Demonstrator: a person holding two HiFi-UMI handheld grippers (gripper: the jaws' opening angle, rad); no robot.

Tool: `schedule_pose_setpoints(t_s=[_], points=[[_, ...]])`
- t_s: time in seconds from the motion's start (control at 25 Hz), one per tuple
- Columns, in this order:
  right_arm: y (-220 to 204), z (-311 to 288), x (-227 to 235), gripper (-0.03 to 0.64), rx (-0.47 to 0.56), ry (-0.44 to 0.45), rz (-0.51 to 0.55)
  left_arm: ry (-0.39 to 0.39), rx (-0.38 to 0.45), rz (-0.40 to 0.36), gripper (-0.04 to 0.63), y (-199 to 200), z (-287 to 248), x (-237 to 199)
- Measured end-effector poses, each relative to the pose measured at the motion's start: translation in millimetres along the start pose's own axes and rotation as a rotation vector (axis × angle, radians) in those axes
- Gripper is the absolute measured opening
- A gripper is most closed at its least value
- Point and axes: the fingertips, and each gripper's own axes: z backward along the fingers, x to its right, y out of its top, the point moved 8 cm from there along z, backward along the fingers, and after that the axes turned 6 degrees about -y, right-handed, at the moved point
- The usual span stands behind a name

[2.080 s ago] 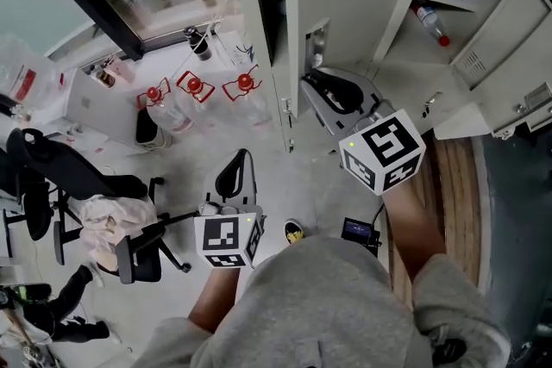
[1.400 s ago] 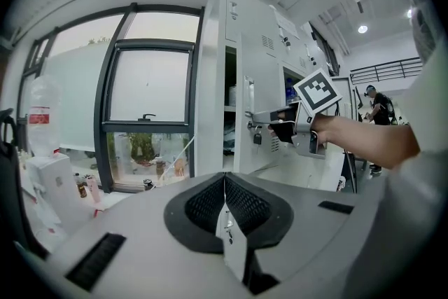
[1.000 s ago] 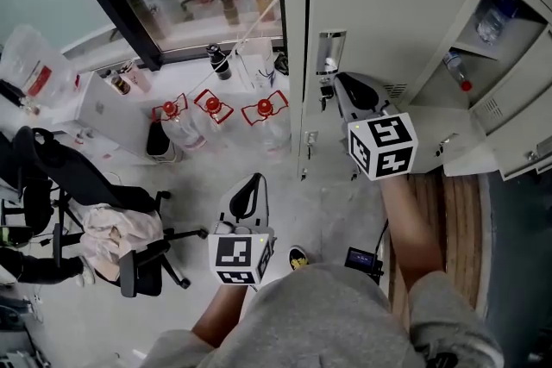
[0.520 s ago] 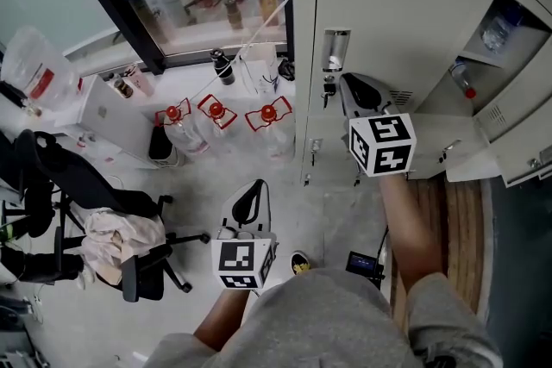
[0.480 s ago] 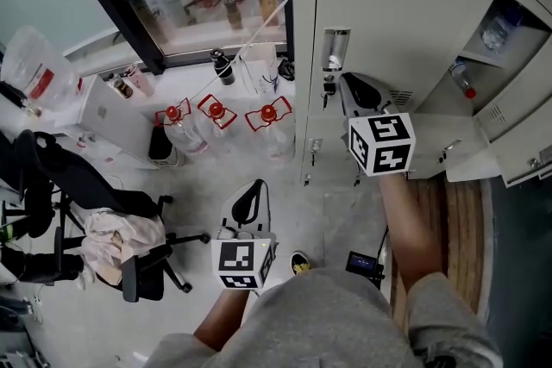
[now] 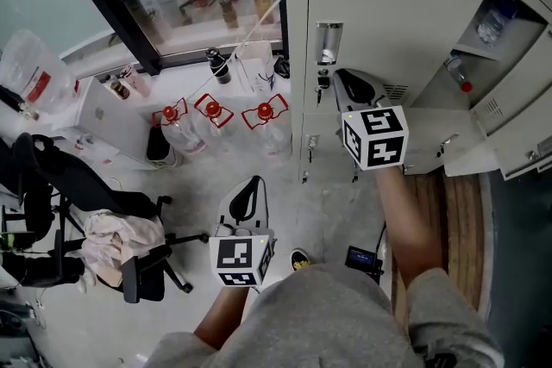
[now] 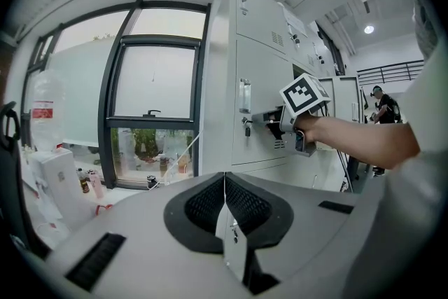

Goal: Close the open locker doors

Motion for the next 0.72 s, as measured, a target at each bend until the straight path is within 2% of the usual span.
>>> schedule_pose_setpoints(t_s=[0.28,0.52,0.72], points=[[-1.2,48.5,-0.5,0.044,0.013,0.036,-0.012,-0.066,0.041,-0.011,0.014,7.9,-4.9,13.2],[5.1,121.2,9.9,0.044,0.057,-0.016,0.035,-0.121,0.035,-0.025,0.013,10.4,-13.0,30.7],[-5.8,172.1,24.3,0.044,0.062,-0.052,0.033,-0.173,0.033,-0.037,0.012,11.0,-24.0,45.1]])
